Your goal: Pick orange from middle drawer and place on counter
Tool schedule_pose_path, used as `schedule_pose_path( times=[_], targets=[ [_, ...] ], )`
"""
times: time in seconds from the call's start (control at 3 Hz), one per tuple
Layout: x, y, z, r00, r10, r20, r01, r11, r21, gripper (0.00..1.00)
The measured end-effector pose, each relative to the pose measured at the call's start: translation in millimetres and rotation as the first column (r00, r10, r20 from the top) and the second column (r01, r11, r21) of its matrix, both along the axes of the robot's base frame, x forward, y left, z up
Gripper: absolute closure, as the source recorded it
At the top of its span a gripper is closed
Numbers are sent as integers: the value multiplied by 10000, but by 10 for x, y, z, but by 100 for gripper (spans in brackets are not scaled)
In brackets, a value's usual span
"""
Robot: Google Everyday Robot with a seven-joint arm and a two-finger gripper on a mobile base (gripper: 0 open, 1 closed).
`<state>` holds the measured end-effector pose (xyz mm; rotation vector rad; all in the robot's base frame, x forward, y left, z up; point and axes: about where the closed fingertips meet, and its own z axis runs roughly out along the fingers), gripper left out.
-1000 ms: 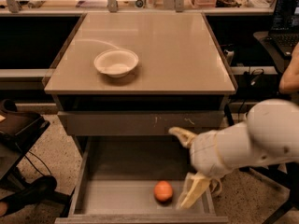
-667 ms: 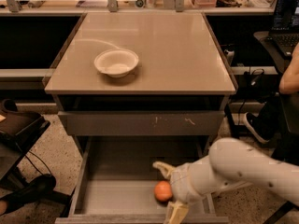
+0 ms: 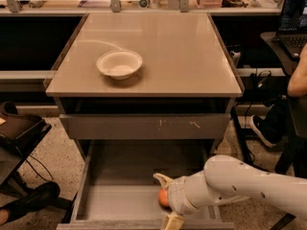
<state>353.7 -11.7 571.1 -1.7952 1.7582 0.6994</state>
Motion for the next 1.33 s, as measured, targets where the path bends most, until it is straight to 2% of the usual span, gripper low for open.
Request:
schedule_pose_path(
  times=[0.33, 0.67, 1.0, 1.33],
  targets=[
    [601, -203, -126, 9739, -2252, 269, 2250, 9743, 109, 0],
    [739, -247, -119, 9614, -2676, 639, 2672, 9635, 140, 0],
    [736, -246, -120, 9617, -2667, 632, 2664, 9638, 139, 0],
    [857, -330, -200, 9477, -3113, 704, 3110, 9503, 151, 0]
  ],
)
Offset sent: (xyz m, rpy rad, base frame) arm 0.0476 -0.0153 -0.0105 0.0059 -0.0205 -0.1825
